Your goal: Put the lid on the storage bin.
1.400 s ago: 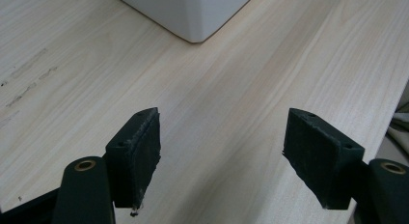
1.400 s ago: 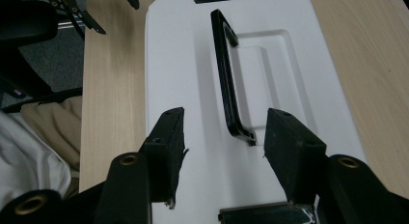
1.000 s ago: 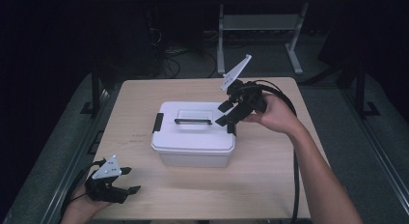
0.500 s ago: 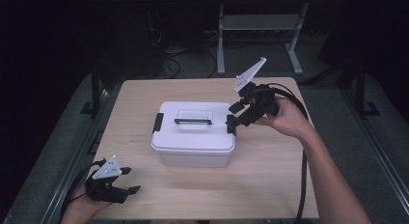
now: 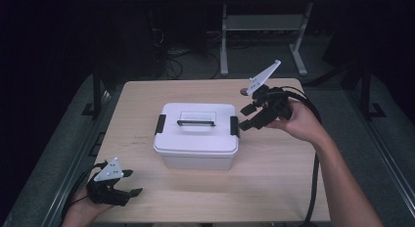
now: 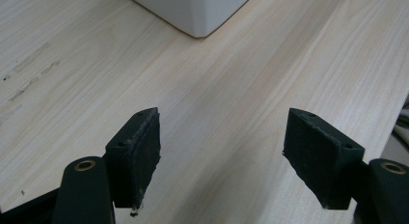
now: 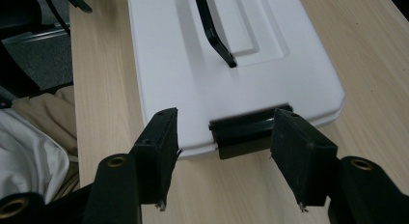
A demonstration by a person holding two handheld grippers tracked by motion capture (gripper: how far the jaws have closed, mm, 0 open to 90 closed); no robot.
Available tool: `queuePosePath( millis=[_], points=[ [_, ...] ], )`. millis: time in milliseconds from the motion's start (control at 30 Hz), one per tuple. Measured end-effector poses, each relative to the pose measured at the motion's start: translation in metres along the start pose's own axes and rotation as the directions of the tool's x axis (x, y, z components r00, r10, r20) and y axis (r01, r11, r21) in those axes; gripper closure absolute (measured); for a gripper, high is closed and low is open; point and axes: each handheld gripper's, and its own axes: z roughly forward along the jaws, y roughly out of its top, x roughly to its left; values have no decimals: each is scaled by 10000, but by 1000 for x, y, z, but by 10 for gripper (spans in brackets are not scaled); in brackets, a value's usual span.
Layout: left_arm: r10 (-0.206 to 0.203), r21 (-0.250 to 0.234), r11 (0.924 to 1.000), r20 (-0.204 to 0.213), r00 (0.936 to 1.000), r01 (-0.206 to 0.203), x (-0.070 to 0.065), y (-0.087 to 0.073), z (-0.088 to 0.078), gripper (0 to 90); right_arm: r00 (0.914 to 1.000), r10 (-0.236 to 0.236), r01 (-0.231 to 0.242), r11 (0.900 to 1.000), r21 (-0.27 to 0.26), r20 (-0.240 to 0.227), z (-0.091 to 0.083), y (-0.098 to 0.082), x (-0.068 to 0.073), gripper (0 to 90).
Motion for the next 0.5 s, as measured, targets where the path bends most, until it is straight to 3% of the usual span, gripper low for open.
queuePosePath(
  millis=[500],
  points=[
    [14,49,10000,1,10000,-14,1,0,-1,289,9997,227,-227,9997,-3,81,0,-18,-1,418]
  ],
)
